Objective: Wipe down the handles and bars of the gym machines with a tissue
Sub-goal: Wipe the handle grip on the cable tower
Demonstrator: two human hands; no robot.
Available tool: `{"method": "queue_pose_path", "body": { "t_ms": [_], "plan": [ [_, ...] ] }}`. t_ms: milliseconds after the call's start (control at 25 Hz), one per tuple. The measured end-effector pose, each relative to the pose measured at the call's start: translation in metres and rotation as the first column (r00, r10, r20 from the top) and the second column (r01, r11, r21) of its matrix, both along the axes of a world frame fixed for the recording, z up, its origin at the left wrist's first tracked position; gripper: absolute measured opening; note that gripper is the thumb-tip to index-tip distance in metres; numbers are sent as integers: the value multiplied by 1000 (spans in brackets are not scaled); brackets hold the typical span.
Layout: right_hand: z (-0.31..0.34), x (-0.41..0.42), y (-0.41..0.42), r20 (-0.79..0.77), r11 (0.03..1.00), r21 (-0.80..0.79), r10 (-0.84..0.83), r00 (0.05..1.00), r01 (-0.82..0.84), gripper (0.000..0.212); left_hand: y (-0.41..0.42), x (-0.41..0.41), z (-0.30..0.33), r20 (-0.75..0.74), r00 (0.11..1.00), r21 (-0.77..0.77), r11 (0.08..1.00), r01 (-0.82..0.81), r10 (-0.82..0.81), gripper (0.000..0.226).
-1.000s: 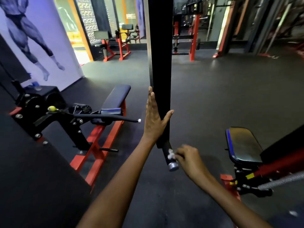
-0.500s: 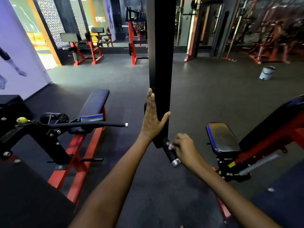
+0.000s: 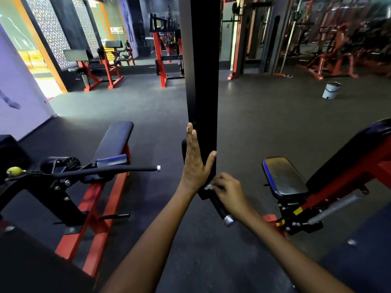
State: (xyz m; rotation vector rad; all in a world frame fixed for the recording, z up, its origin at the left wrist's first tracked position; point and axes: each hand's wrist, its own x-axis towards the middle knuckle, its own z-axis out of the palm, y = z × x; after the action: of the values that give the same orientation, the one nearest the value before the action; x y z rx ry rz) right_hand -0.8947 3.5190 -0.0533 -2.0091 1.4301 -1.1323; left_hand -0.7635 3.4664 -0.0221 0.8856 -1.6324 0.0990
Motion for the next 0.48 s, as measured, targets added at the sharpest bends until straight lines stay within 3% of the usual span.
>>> {"method": "queue_pose_path", "body": {
  "t_ms": [80,160,200,280,360,480],
  "plan": [
    [-8,17,-5,109,1000,25,-16,994,13,7,0,0,0,1,1000,-3,1000,12,-12,77],
    [-14,7,-11,353,954,291,-183,918,78,13,0,0,-2,-15,1000,-9,1000,15,-15,76],
    [-14,1,-16,441,881,472,-261,859,25,16,0,-1,-2,-24,1000,-6,1000,12,-12,77],
    [-14,-6,-18,582,604,744,-373,723,-287,18,0,0,-2,-24,1000,-8,1000,12,-12,83],
    [-18,-13,-4,682,370,731,-392,617,-573,20,-1,2,-4,-16,1000,-34,999,6,-7,86],
    [-32,-30,29,725,258,689,-252,641,-677,22,-1,6,-5,11,1000,-15,1000,21,-21,83]
  ]
}}
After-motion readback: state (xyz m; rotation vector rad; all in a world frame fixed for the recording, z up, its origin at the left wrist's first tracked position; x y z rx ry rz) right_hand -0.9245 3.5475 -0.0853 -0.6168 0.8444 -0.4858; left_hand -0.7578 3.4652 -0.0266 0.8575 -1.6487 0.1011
